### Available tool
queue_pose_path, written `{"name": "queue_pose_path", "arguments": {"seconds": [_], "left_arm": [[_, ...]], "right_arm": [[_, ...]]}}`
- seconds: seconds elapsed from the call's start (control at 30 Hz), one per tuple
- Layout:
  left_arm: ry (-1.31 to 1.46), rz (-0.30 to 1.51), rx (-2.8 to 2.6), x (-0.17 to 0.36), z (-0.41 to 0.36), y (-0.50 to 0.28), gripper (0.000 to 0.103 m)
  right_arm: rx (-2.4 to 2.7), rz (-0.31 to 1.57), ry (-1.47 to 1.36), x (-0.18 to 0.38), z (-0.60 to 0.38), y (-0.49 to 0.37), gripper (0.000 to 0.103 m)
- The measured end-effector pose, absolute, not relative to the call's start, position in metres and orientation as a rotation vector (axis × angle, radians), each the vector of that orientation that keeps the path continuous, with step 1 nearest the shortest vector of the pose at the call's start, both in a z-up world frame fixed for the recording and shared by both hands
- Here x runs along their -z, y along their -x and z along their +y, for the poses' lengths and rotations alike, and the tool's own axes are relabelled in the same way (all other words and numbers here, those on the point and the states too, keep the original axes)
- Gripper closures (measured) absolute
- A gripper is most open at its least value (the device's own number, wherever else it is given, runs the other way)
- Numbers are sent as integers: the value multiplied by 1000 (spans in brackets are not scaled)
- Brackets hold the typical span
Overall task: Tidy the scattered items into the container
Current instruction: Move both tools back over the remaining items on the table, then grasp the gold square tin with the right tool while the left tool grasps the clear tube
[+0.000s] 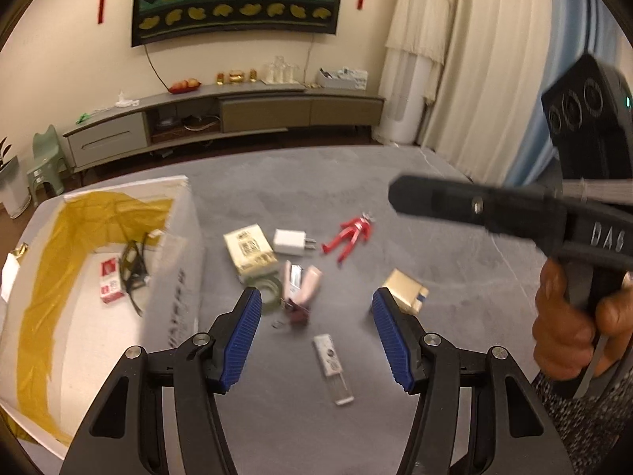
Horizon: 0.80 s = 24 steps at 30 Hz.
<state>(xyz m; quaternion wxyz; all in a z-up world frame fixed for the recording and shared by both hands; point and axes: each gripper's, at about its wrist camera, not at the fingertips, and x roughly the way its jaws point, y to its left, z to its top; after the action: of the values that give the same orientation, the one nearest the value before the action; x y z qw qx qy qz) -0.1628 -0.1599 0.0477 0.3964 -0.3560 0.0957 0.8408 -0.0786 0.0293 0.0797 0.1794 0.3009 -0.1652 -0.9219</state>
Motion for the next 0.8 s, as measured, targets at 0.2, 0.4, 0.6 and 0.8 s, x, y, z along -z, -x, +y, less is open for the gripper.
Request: {"name": "queue_pose_path", "arguments": {"seconds": [0.2,0.4,0.6,0.8], "left_arm": [[982,303,-2080,-12,-135,150,43],[1065,335,-2054,25,-122,147,43],[1165,333,-2065,59,-119,161,43],[1205,288,-2053,72,-115,173,43]], "right_arm": [[2658,-469,-955,-65,49,75,56],[2766,-410,-1161,-35,69,78,56],[2772,-254,-1282,-8,72,79,49],[2780,24,-1288,2,49,78,47]]}}
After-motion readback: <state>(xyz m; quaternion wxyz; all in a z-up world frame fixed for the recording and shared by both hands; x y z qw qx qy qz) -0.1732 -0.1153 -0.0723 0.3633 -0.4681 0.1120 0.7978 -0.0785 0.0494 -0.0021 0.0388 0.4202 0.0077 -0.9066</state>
